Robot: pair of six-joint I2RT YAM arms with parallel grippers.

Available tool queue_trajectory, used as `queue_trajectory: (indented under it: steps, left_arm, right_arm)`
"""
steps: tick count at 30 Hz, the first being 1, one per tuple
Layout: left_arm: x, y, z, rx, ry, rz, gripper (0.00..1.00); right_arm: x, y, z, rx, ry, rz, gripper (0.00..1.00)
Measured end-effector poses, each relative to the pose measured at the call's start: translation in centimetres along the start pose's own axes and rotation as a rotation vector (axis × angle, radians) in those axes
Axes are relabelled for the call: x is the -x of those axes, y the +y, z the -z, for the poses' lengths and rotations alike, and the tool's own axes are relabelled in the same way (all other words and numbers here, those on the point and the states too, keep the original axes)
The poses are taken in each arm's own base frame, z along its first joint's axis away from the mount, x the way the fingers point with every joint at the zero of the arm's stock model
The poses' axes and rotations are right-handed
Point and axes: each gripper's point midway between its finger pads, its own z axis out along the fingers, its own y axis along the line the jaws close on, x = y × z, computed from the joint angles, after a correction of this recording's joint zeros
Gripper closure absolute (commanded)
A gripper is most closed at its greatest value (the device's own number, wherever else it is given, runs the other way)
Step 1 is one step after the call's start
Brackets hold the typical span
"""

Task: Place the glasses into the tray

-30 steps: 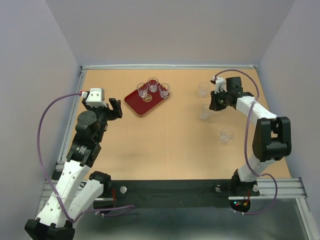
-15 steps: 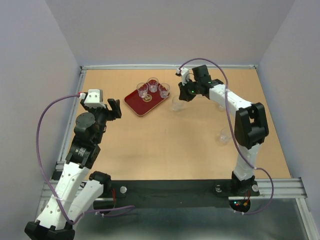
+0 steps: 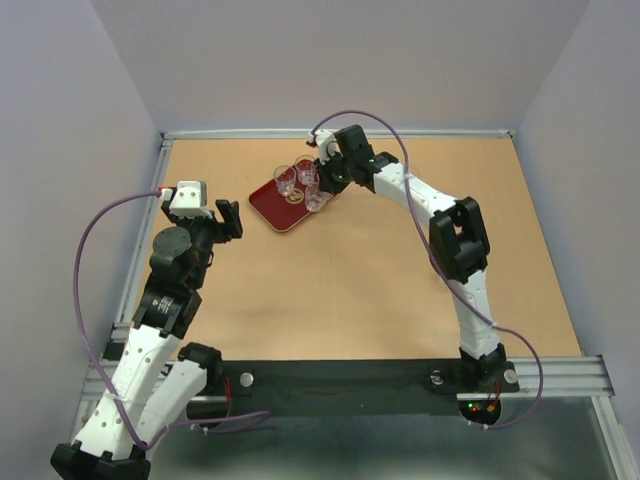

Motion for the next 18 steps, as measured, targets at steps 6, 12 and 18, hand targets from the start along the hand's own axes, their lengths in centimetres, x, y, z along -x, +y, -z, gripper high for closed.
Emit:
queue_trajectory:
  steps: [6,12,18]
  left_arm:
    - [0.2,0.1,0.0,0.004,-0.006,0.001,0.19]
    - [0.2,0.1,0.0,0.005,-0.007,0.001,0.19]
    - [0.2,0.1,0.0,0.004,-0.007,0.001,0.19]
  right_arm:
    - [1.9,-0.2,-1.6,-0.041,-0.03,-0.009,0.99]
    - [2.0,-1.1,-3.7,-0.108,-0.03,-0.014,0.94]
    - [1.1,-1.2,-5.2,-0.137,-0.012,-0.01,0.82]
